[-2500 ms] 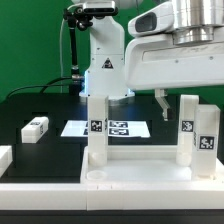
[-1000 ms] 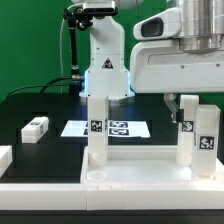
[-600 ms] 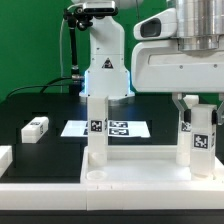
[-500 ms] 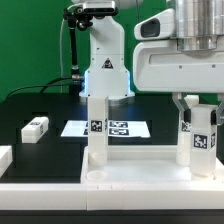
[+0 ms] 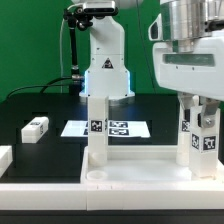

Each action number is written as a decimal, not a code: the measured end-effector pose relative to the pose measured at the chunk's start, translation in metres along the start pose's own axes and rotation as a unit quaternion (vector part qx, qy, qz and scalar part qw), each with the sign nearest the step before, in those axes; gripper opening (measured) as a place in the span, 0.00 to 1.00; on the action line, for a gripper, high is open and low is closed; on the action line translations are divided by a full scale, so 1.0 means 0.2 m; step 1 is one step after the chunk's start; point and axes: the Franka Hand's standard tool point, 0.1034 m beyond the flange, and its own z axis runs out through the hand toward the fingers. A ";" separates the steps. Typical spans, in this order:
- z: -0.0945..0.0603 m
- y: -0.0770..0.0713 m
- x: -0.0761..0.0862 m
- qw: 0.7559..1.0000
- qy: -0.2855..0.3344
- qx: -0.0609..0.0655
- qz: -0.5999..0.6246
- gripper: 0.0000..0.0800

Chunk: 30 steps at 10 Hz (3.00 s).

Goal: Assemble desk

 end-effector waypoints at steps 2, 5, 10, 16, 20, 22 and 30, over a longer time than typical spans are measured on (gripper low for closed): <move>0.00 0.00 -0.03 0.992 0.006 0.026 0.127 0.36; 0.00 0.01 -0.03 0.997 0.009 0.023 0.073 0.56; 0.02 0.03 -0.05 0.974 0.006 0.010 -0.228 0.81; 0.03 0.02 -0.08 0.849 0.015 -0.024 -0.527 0.81; 0.03 0.01 -0.07 0.862 0.017 -0.024 -0.507 0.64; 0.03 0.02 -0.07 0.899 0.019 -0.023 -0.437 0.36; 0.05 0.01 -0.10 0.998 0.013 0.016 0.058 0.36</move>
Offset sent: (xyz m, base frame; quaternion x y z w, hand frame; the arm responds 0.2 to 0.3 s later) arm 0.0000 0.0000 0.0000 0.0000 0.0000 0.0000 1.0000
